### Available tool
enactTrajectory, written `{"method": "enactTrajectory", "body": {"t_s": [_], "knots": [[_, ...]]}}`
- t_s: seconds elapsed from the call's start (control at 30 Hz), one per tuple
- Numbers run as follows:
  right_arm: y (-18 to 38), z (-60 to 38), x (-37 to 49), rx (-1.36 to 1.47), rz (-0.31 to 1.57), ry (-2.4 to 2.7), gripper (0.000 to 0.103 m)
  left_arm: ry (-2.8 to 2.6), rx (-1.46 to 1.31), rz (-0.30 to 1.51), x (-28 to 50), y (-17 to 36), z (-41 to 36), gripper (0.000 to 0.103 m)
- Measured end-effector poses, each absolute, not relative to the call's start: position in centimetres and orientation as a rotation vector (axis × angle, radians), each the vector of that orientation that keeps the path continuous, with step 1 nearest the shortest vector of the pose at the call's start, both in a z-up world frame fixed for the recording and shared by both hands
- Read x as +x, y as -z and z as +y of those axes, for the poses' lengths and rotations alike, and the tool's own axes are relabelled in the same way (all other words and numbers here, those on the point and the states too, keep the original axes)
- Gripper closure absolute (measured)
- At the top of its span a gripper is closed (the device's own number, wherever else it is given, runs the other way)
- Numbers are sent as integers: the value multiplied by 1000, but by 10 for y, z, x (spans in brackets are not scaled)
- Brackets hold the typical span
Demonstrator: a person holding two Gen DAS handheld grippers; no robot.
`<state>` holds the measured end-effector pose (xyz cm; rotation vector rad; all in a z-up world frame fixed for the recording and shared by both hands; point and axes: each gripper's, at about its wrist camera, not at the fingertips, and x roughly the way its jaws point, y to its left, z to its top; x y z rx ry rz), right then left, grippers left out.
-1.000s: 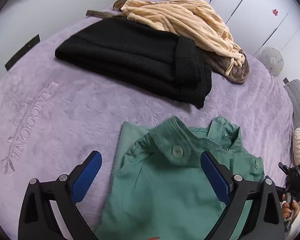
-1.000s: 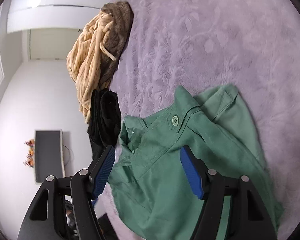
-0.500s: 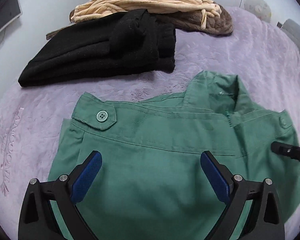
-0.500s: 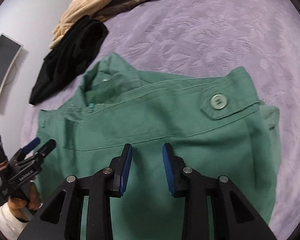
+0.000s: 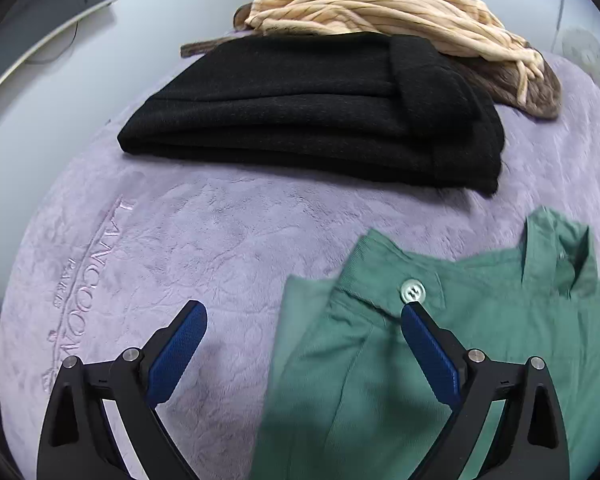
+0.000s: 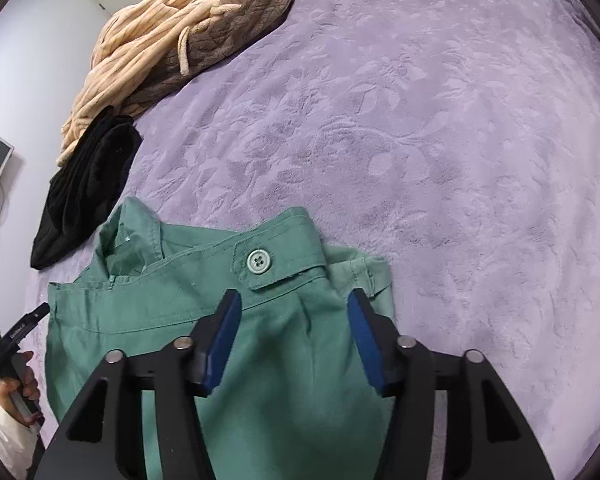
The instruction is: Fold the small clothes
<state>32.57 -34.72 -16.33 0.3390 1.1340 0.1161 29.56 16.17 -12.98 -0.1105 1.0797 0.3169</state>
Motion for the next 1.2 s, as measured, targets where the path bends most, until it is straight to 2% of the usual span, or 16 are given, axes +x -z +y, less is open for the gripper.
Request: {"method": "enactTrajectory", "body": {"t_s": [0.1,0.13,0.17,0.2,0.23,0.33,0.47,0.53,0.57,0.6,0.73,0.83,1.07,1.1,1.13,1.2], "knots": [[179,-342,335,365,1189,-80,39,-288,-183,1133,305,144,169,4],[187,-340,336,379,1230,-103,46,-282,-189,1145,307,150,166,5],[189,-335,334,370,1251,-134,87,-273,-193,1154,309,153,163,12],[187,-328,332,335,1246,-159,100,-255,-195,1159,310,157,159,20],[180,-324,328,284,1209,-152,99,-238,-195,1165,311,159,155,39],[186,-330,334,268,1202,-121,99,-290,-94,1122,308,157,145,71],[201,-344,336,364,1220,-110,97,-306,-104,1113,310,162,154,71],[192,-344,331,339,1213,-75,82,-318,-112,1107,310,158,160,70],[187,-346,327,339,1213,-59,80,-332,-118,1106,309,155,163,66],[180,-350,323,337,1212,-36,75,-361,-112,1097,306,150,166,66],[139,-342,287,329,1141,-92,75,-388,-78,1077,284,124,174,66],[126,-304,249,348,1158,-250,75,-292,-47,1066,254,107,160,66],[155,-186,181,359,1278,-526,75,-39,-96,1144,183,108,81,66],[161,-179,177,346,1293,-532,75,-28,-96,1156,176,116,71,64],[168,-176,175,318,1302,-516,75,-32,-88,1168,170,123,63,53],[180,-193,173,283,1312,-440,79,-76,-45,1181,162,138,58,52]]}}
